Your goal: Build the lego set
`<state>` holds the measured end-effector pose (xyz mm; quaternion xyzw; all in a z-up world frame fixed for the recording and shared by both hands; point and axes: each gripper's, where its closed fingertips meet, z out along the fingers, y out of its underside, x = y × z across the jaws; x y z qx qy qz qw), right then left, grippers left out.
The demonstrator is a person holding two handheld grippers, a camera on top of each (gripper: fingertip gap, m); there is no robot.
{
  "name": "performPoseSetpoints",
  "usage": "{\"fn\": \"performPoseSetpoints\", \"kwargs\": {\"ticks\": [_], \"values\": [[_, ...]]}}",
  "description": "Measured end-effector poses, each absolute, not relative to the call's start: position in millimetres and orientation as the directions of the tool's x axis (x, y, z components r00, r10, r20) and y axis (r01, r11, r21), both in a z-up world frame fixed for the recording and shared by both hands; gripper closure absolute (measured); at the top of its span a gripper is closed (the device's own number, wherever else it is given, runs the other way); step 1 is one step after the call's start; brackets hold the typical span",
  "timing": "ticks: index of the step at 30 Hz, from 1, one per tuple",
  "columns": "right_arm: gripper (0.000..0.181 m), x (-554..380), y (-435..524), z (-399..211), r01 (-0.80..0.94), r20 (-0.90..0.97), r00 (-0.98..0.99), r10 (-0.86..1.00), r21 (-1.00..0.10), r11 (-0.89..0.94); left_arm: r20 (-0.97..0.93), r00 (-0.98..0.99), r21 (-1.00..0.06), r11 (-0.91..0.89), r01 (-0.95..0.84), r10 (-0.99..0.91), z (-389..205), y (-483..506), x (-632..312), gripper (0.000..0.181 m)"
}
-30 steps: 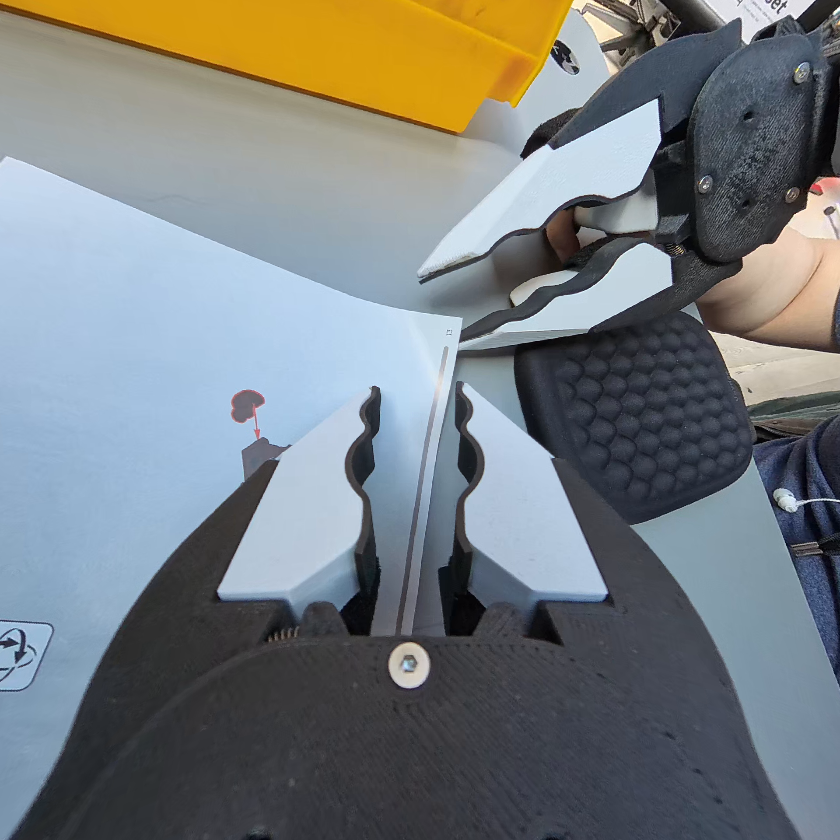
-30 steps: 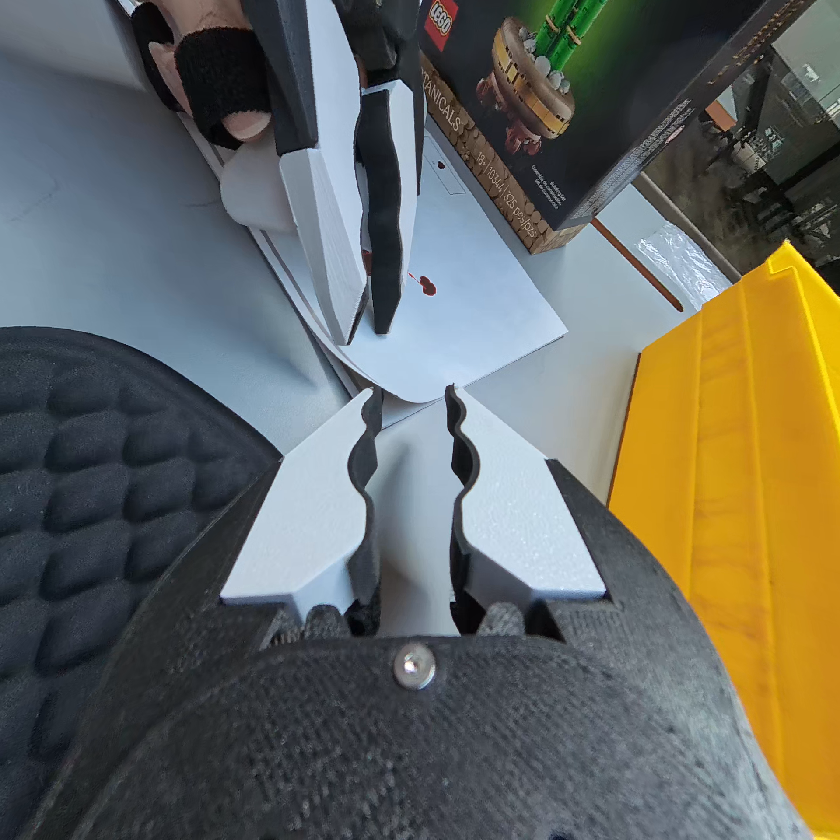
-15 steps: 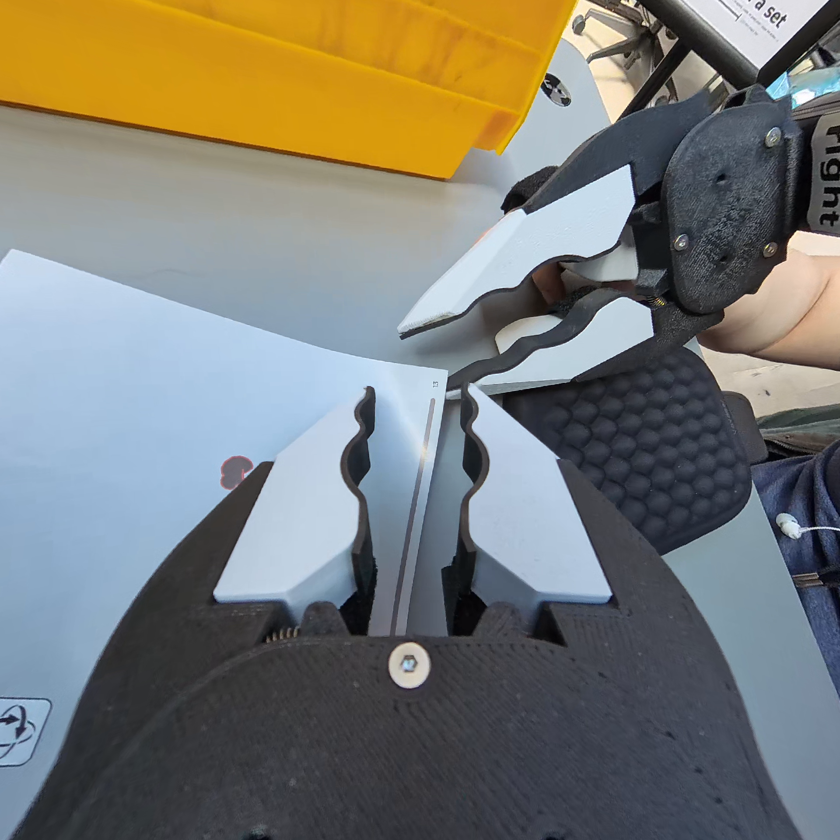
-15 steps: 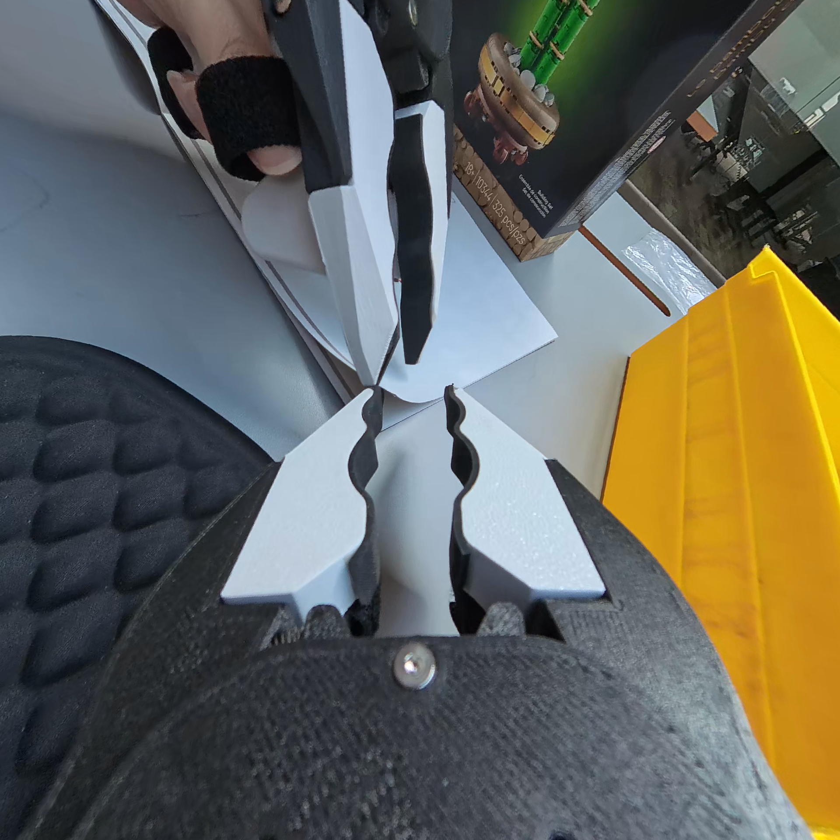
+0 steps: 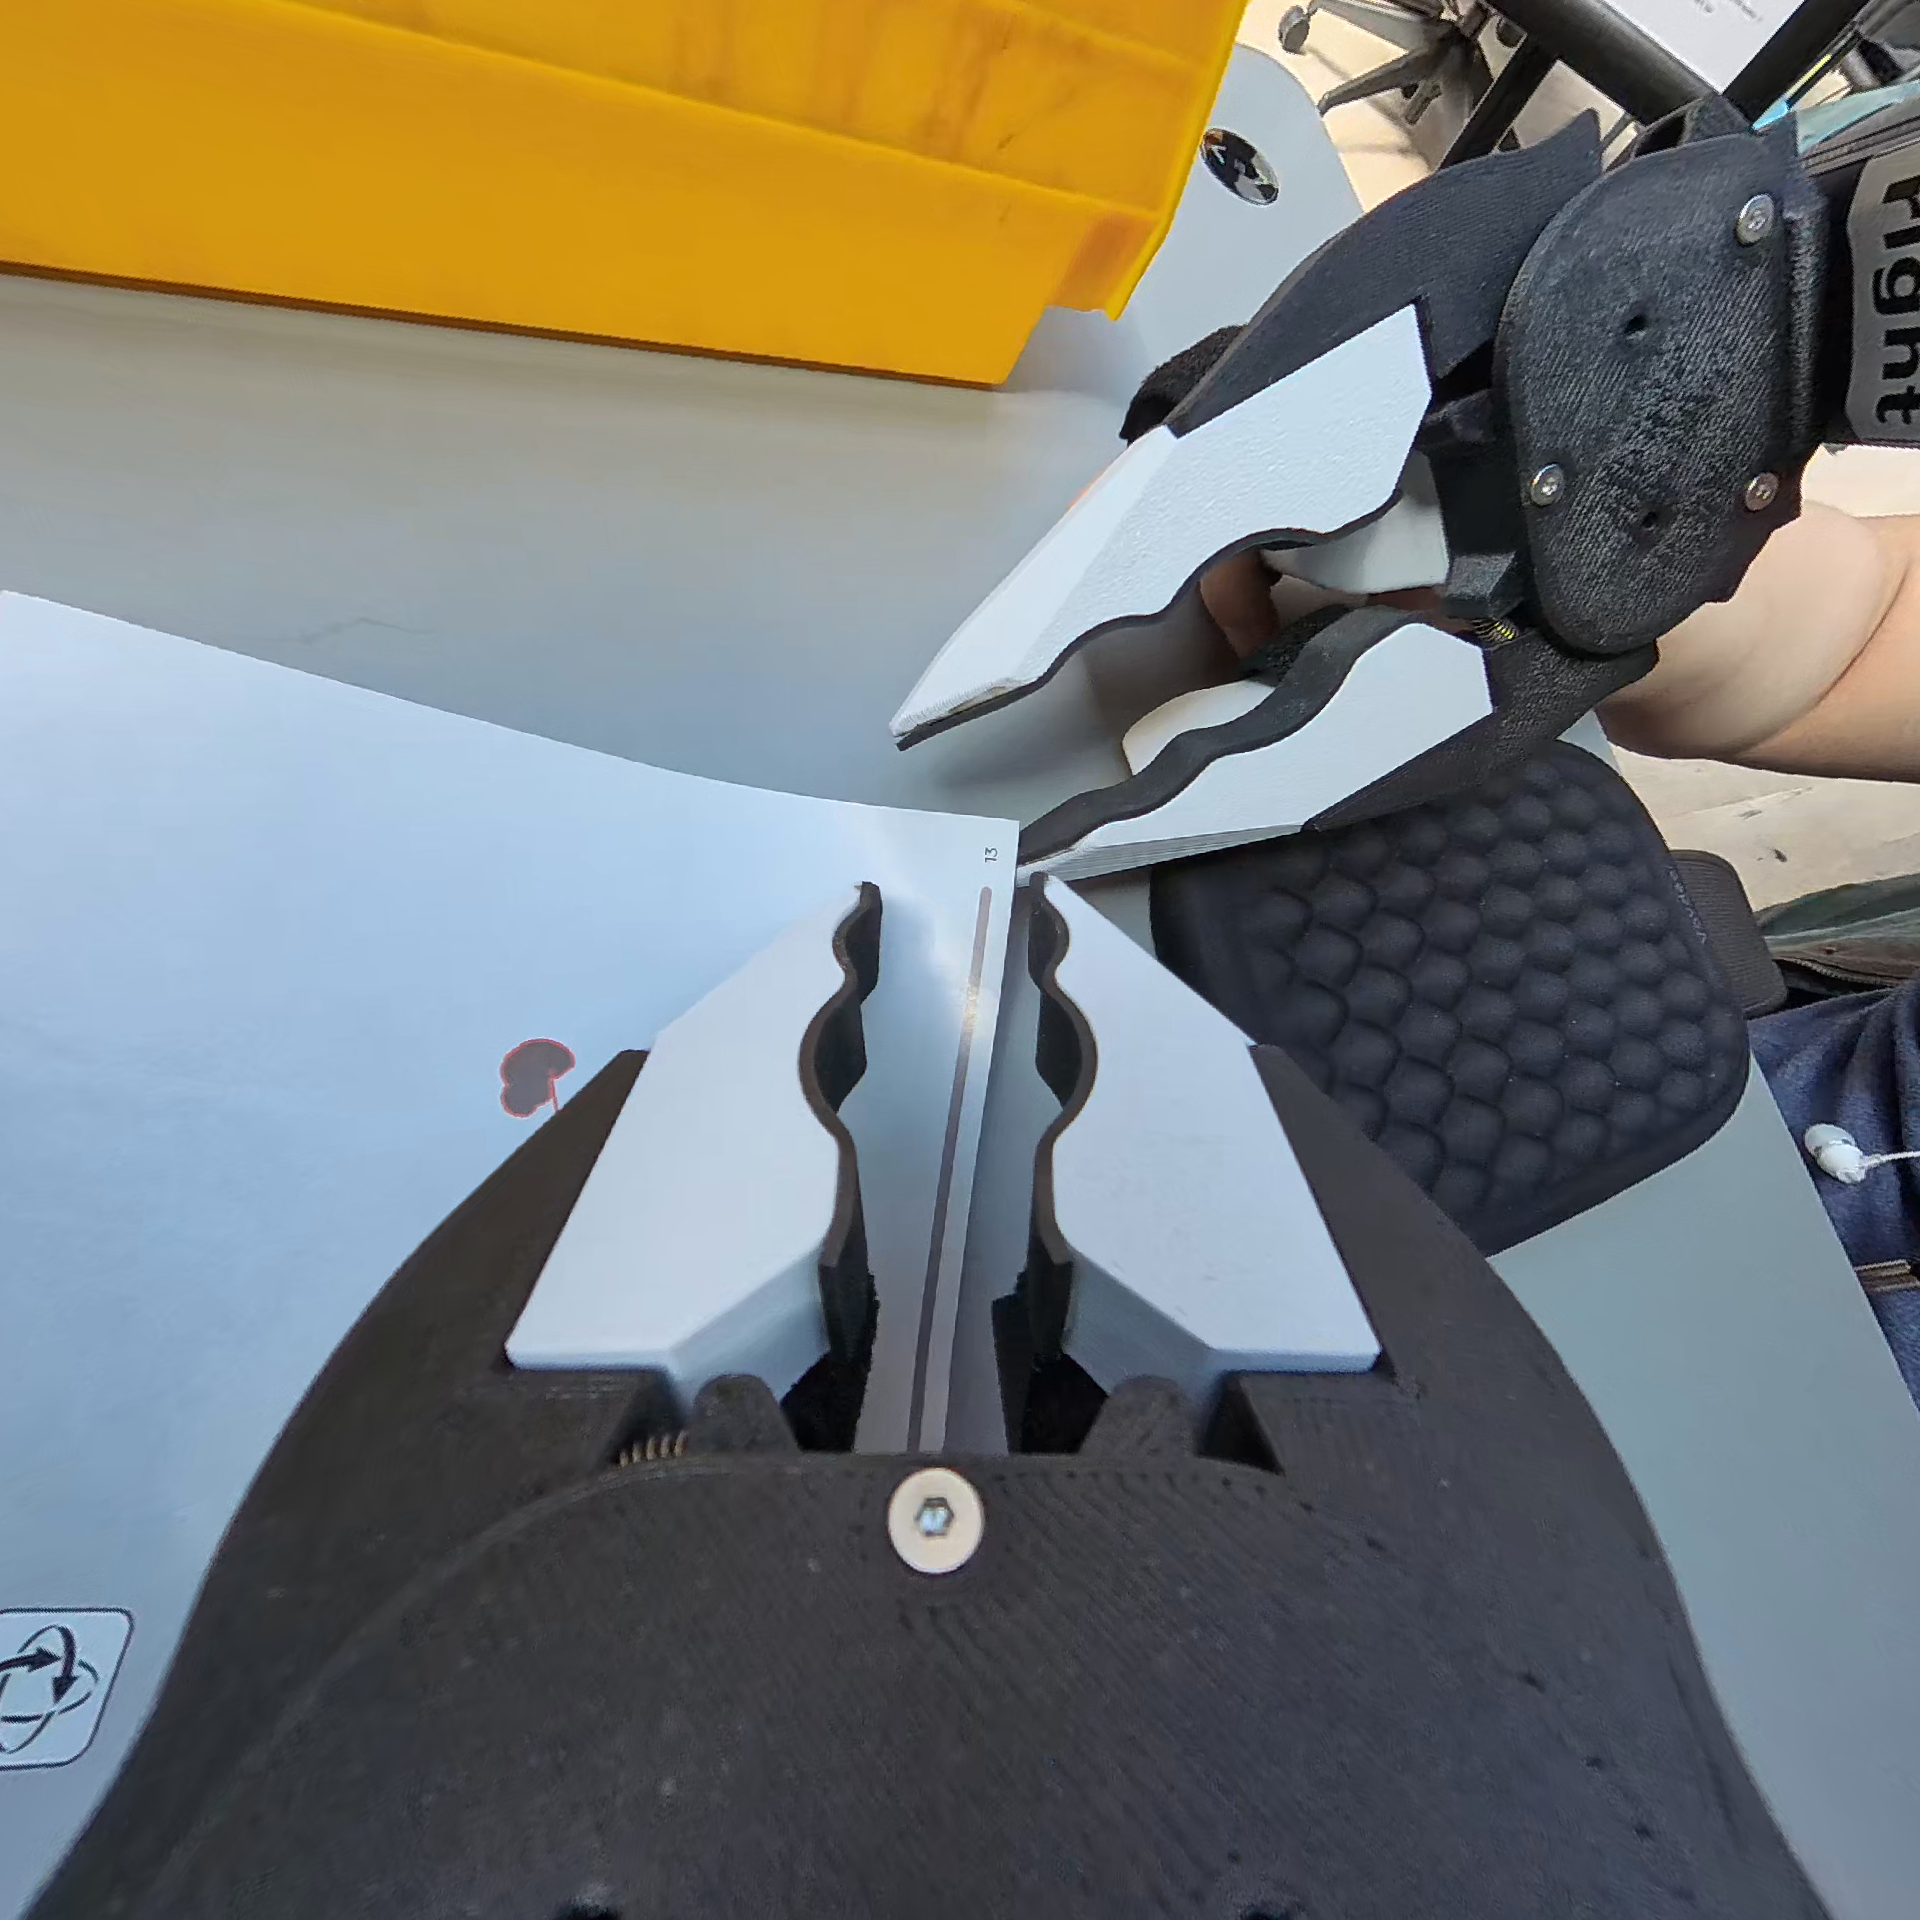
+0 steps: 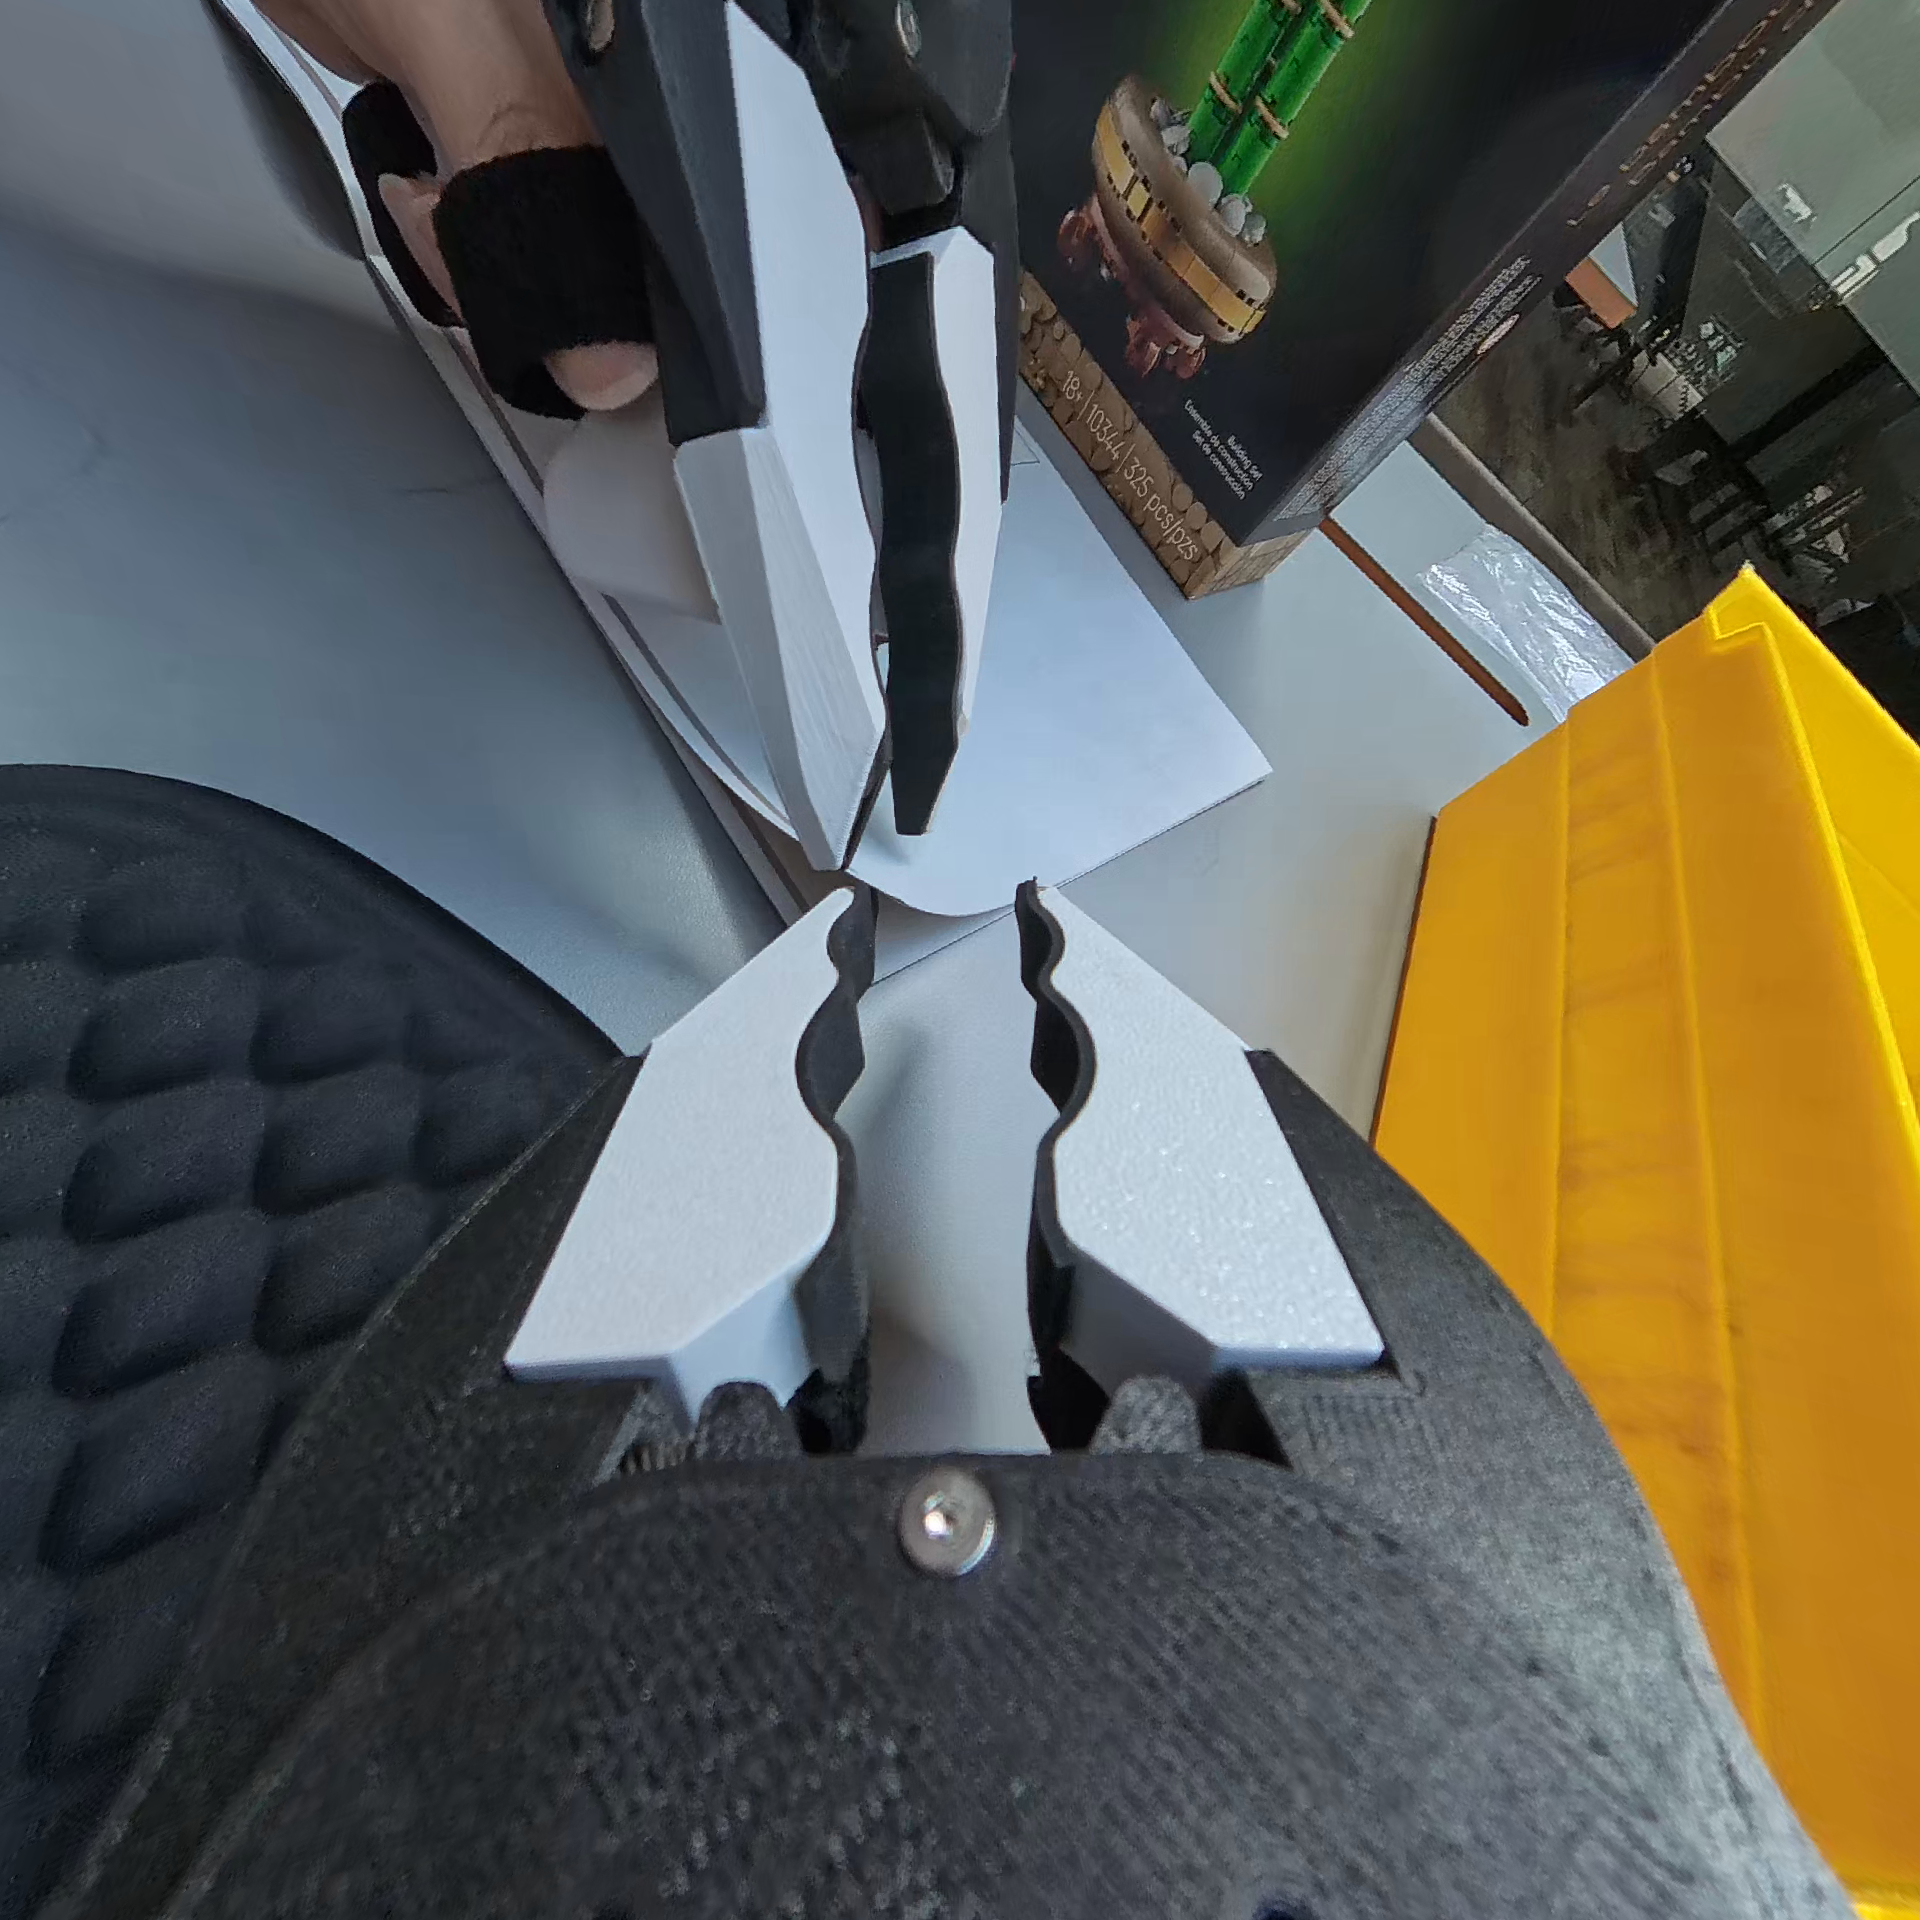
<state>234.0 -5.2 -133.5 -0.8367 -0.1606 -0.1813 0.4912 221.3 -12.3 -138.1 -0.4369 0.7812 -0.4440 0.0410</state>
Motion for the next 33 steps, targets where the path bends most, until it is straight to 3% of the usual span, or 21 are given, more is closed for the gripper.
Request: {"fn": "performPoseSetpoints", "kwargs": {"ticks": [19,23,27,33], "values": [[0.153,232.5,-5.4,-133.8,0.455,0.466,0.879,0.099,-0.76,-0.464,0.377,-0.598,-0.729,0.171,-0.662,-0.707,-140.5,-9.3,220.9,0.163],[0.153,232.1,-5.3,-134.3,0.458,0.468,0.878,0.103,-0.757,-0.465,0.381,-0.605,-0.738,0.165,-0.655,-0.699,-138.1,-10.6,219.8,0.179],[0.154,233.0,-5.4,-133.9,0.453,0.465,0.88,0.097,-0.76,-0.466,0.405,-0.581,-0.705,0.164,-0.69,-0.706,-142.1,-10.5,217.8,0.181],[0.15,239.4,-9.2,-122.1,0.295,0.322,0.947,0.014,-0.85,-0.436,0.325,-0.574,-0.784,0.125,-0.608,-0.752,-123.3,-6.5,215.7,0.181]]}}
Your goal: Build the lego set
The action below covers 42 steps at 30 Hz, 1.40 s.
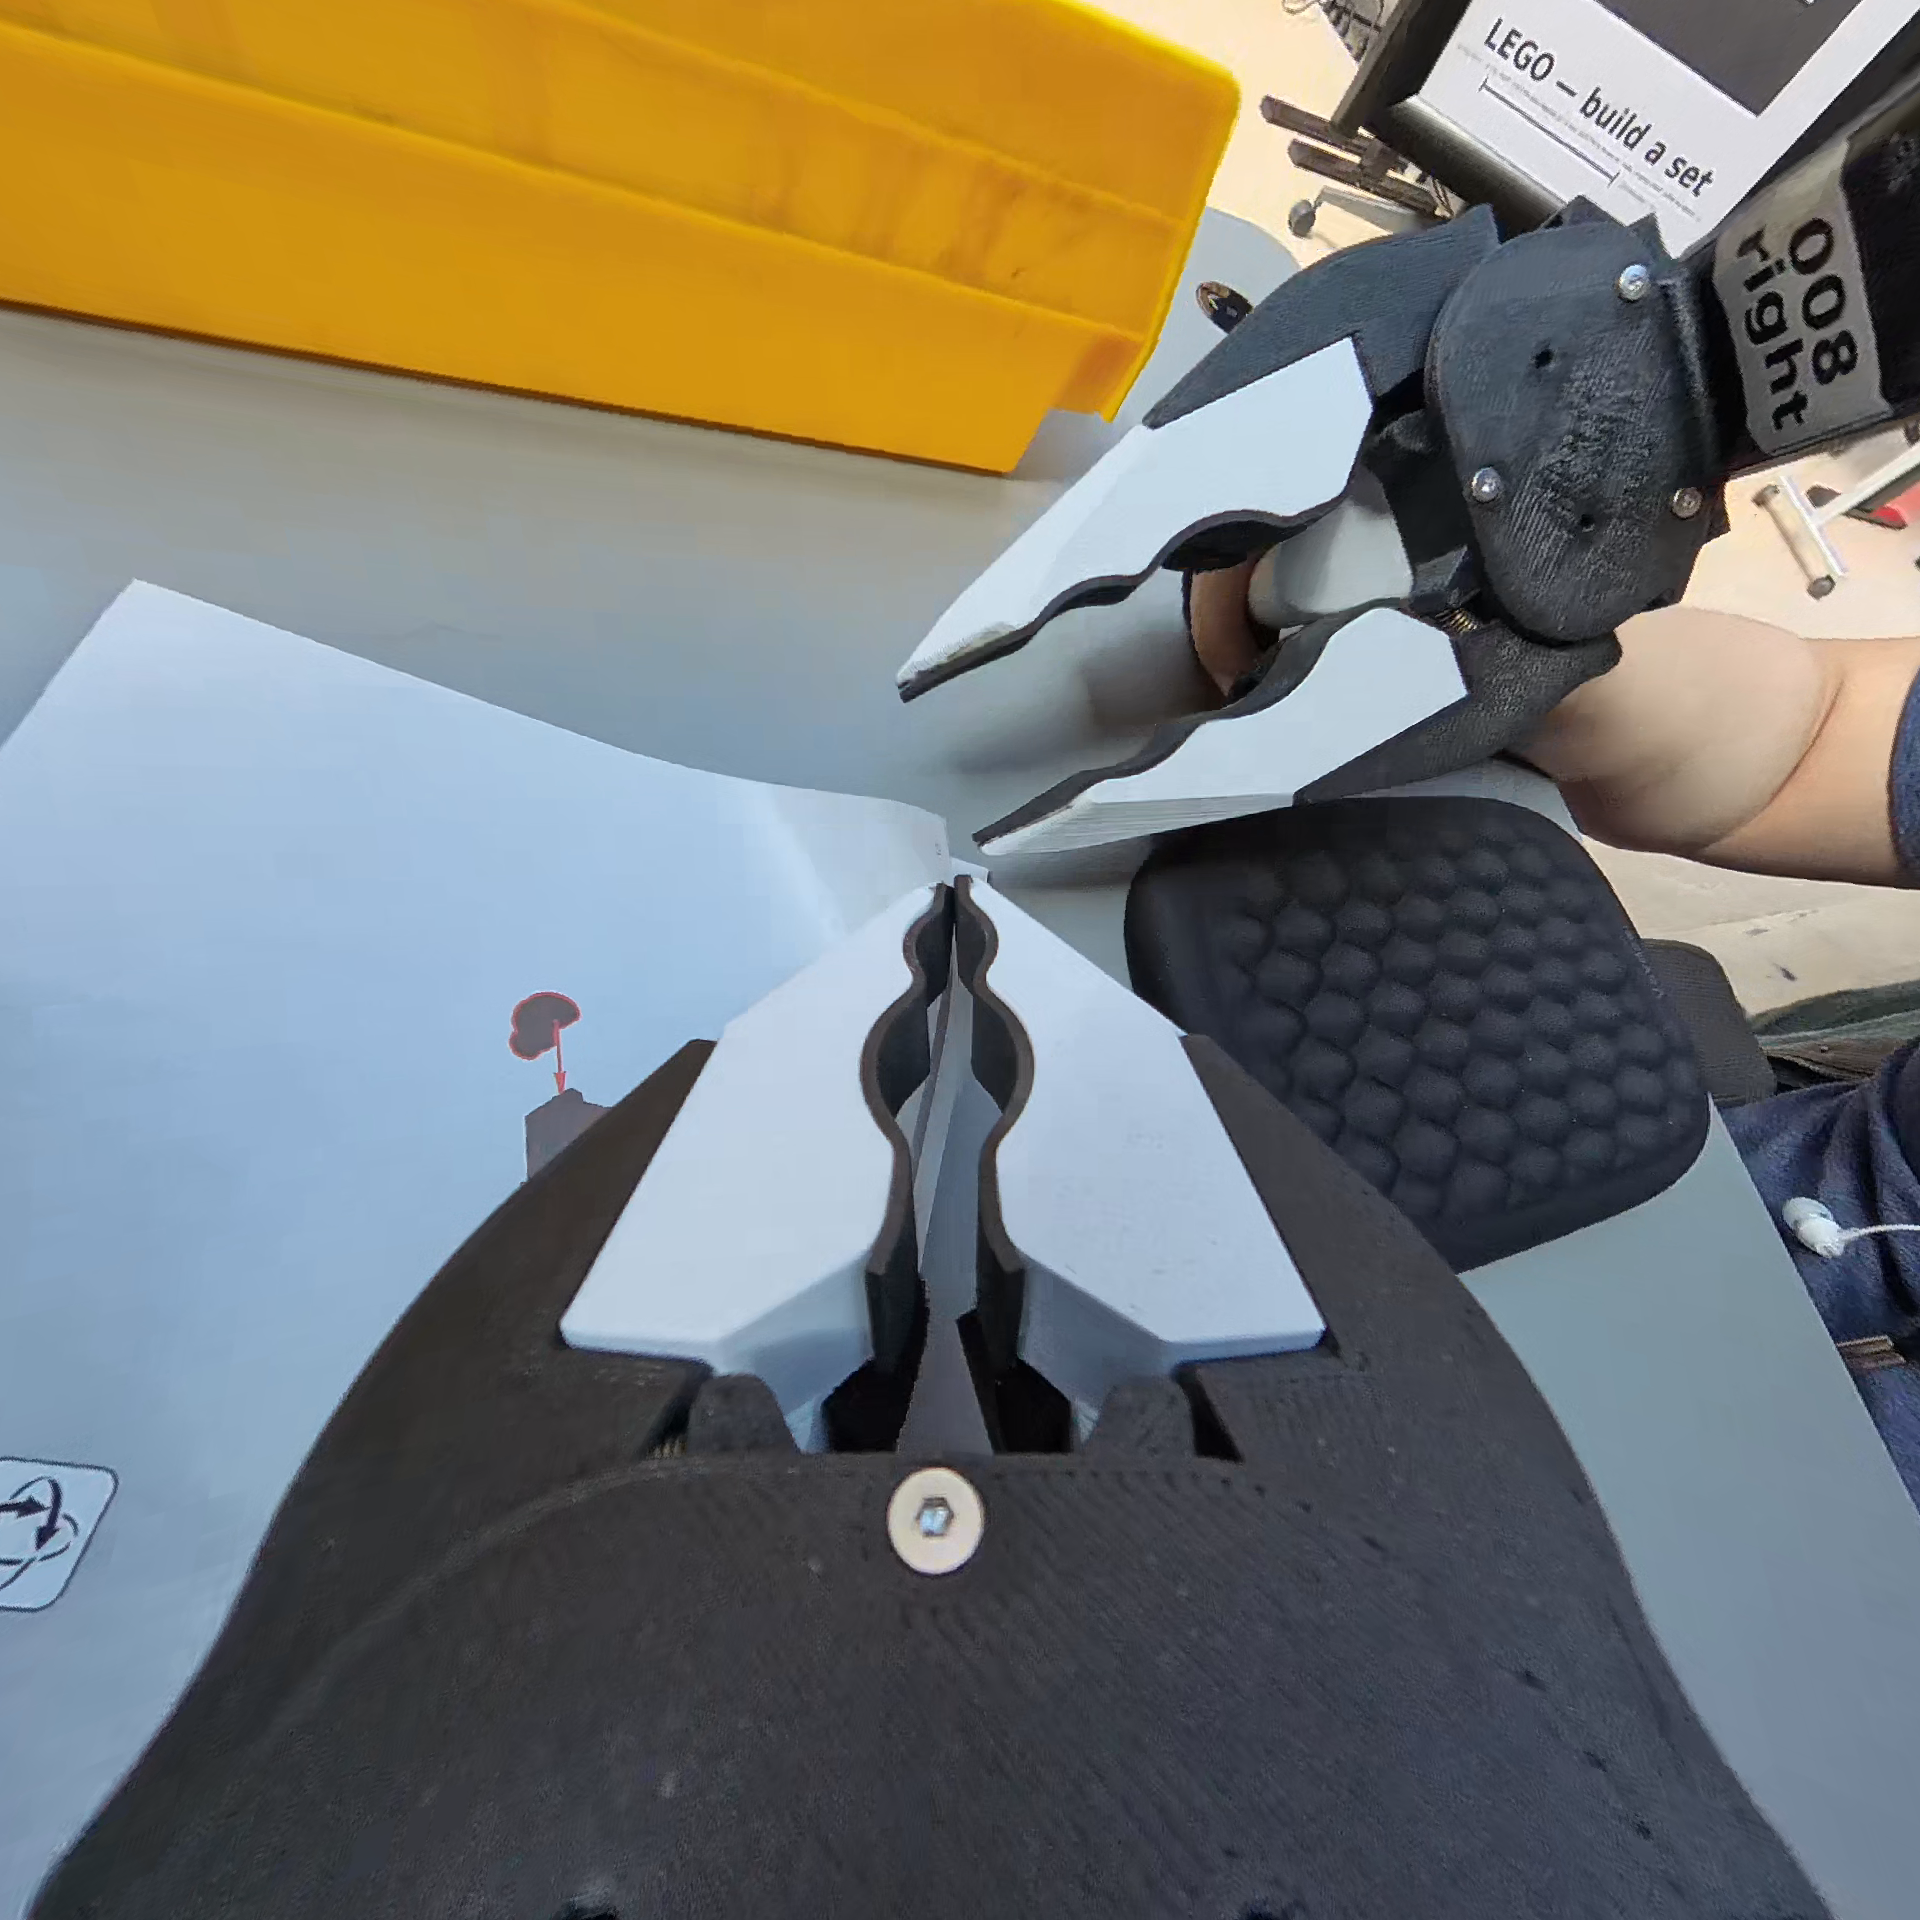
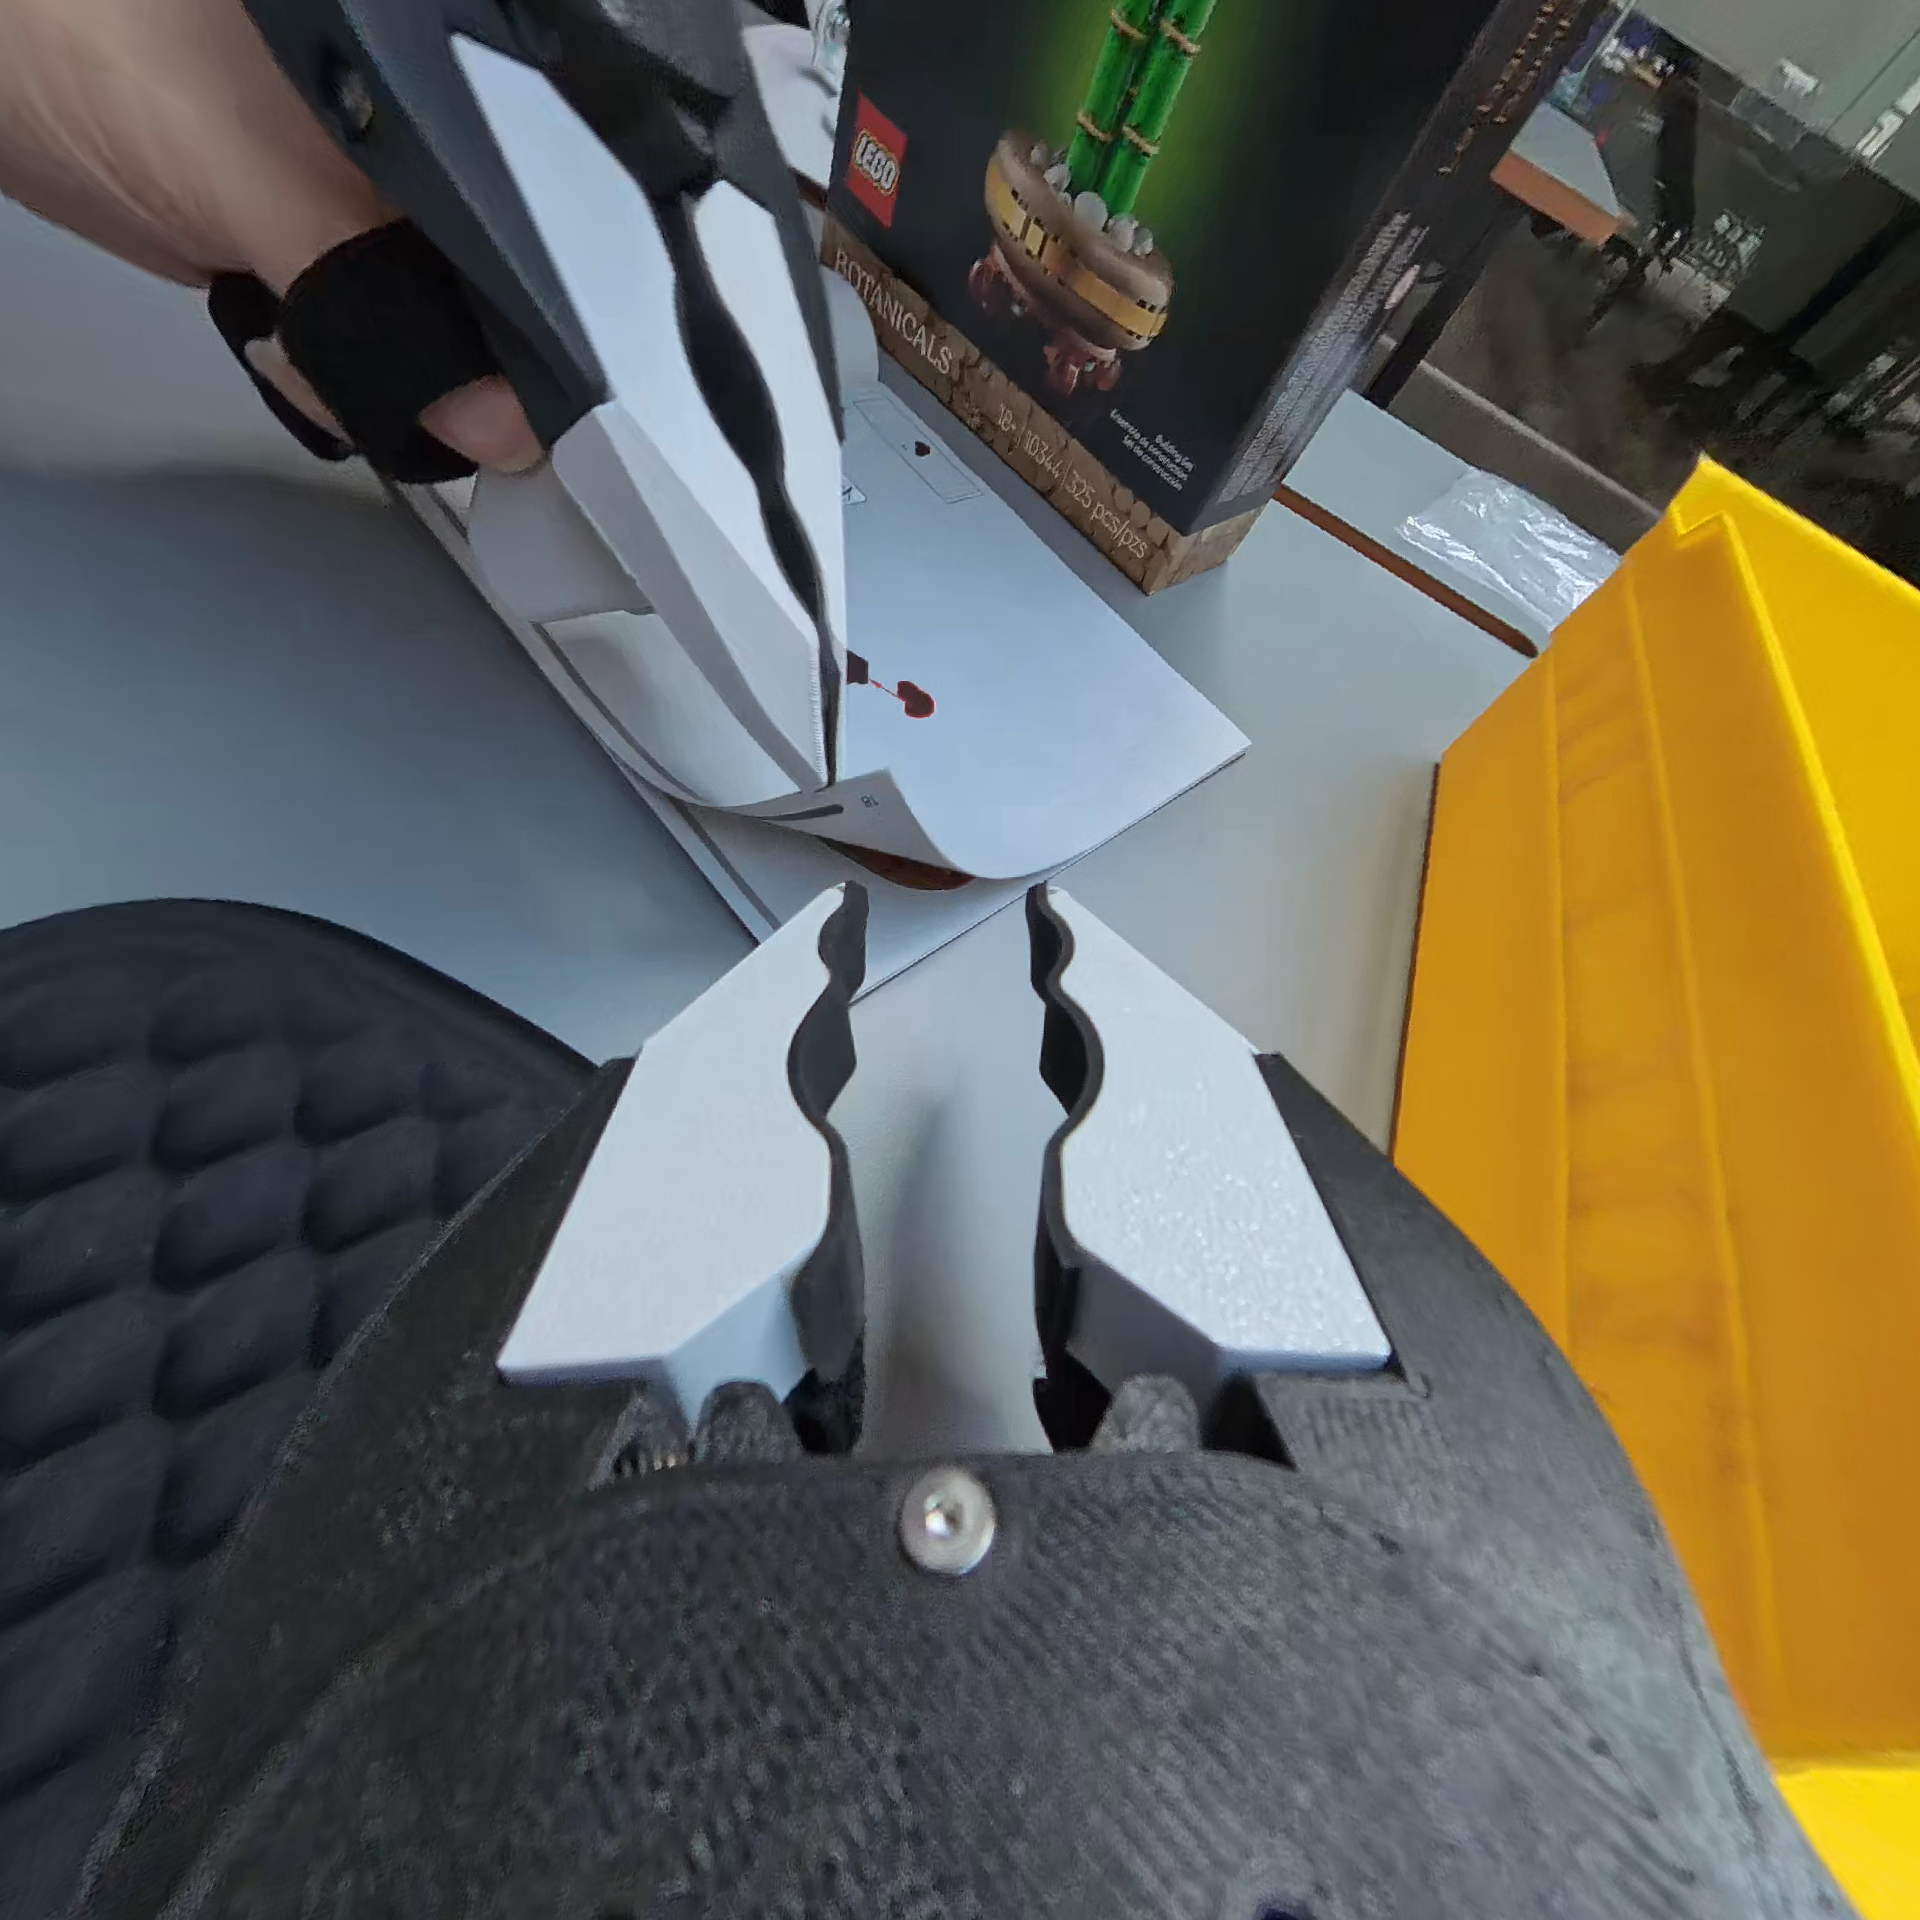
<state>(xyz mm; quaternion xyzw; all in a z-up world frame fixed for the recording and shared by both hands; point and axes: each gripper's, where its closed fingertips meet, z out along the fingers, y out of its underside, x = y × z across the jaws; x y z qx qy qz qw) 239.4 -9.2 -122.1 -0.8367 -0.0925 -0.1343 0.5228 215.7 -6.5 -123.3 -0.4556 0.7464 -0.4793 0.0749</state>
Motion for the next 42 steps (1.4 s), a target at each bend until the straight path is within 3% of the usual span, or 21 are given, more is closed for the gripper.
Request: {"fn": "performPoseSetpoints", "kwargs": {"ticks": [3,5,10,14,17,23,28,34,37,42], "values": [[0.149,233.5,-9.4,-105.0,0.027,0.029,1.0,0.002,-0.936,-0.352,0.277,-0.54,-0.837,0.076,-0.541,-0.795,-108.5,1.7,211.0,0.181],[0.148,226.8,-7.2,-87.7,-0.209,-0.224,0.974,0.021,-0.933,-0.293,0.243,-0.507,-0.872,0.043,-0.488,-0.827,-98.2,10.1,206.6,0.181],[0.138,219.0,11.5,-70.7,-0.613,-0.651,0.758,0.041,-0.732,-0.297,0.129,-0.435,-0.935,0.037,-0.353,-0.891,-76.0,26.7,189.7,0.181],[0.131,203.8,32.2,-66.5,-0.779,-0.853,0.51,0.114,-0.514,-0.359,-0.033,-0.4,-0.952,0.15,-0.266,-0.916,-68.2,30.4,176.7,0.181],[0.127,203.1,39.8,-73.9,-0.814,-0.896,0.435,0.09,-0.434,-0.385,-0.146,-0.404,-0.931,0.264,-0.251,-0.903,-73.1,23.8,171.4,0.181],[0.135,206.1,40.7,-87.2,-0.768,-0.884,0.468,-0.015,-0.398,-0.501,-0.301,-0.363,-0.852,0.419,-0.313,-0.882,-97.0,21.3,179.9,0.181],[0.157,212.3,31.1,-109.4,-0.719,-0.834,0.535,-0.137,-0.364,-0.592,-0.21,-0.37,-0.876,0.342,-0.34,-0.905,-101.5,15.8,181.0,0.181],[0.161,209.8,20.9,-125.0,-0.666,-0.773,0.606,-0.188,-0.364,-0.652,0.076,-0.369,-0.885,0.108,-0.453,-0.926,-105.1,28.4,192.3,0.154],[0.16,215.1,21.3,-129.7,-0.694,-0.771,0.596,-0.225,-0.354,-0.627,0.152,-0.429,-0.835,0.116,-0.538,-0.891,-120.4,24.1,194.4,0.141],[0.159,227.3,22.0,-130.9,-0.739,-0.767,0.578,-0.279,-0.346,-0.579,0.126,-0.472,-0.735,0.237,-0.635,-0.873,-150.2,26.1,193.0,0.141]]}}
